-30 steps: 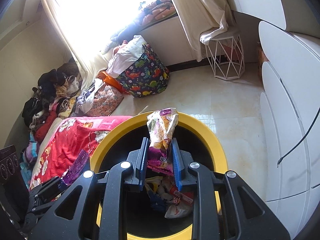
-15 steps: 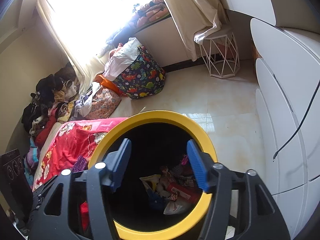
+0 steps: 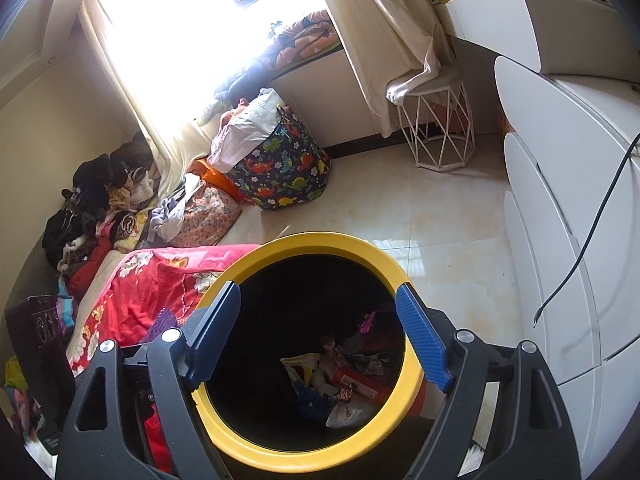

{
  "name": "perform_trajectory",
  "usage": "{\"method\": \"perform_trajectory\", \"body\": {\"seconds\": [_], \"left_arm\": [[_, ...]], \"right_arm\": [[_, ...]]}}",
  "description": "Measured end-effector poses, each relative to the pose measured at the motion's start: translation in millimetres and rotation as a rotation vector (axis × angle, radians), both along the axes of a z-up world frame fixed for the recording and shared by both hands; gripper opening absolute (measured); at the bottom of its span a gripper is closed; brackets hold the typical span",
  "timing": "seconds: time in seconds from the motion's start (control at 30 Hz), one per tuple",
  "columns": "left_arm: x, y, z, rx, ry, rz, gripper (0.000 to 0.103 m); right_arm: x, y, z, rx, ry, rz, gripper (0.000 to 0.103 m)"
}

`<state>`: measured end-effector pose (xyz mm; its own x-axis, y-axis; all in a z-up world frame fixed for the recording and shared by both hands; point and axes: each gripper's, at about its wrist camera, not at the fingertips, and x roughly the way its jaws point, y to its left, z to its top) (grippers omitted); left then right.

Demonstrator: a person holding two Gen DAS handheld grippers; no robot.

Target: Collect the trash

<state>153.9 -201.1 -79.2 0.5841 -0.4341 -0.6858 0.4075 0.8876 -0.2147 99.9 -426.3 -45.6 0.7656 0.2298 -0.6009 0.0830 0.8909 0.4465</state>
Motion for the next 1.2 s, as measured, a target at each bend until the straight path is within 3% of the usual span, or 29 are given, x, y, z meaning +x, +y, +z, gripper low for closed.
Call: {"method": "perform_trajectory", "body": {"seconds": [0.2,0.4,0.53,0.87,1.2], "left_arm": [[1.2,19.2,0.6,-0.030,0.025,0.033,0.092],[0.0,29.8,0.9,0.022,0.004,0.066,0.092],[0.6,37.4,3.6,-0.002,0.002,0.078,0.092],[-11.2,63.9,32.0,-0.041,-0.095,0.137,0.092],[-47.9,106.4,52.1,-0.066,-0.236,0.218,0.092]], "right_arm": [[-5.5,7.6,5.7,-0.020,-0.023,0.011,0.082],[-8.3,19.8,13.4,-0.023,-0.068,0.065,0.083],[-10.1,31.6,21.6,-0.044,-0.089,0.085,0.083],[-30.9,57.1,34.4,-0.072,-0.182,0.096,0.091],[-66.0,87.7,40.0,-0.237,-0.344,0.062,0.096]]}}
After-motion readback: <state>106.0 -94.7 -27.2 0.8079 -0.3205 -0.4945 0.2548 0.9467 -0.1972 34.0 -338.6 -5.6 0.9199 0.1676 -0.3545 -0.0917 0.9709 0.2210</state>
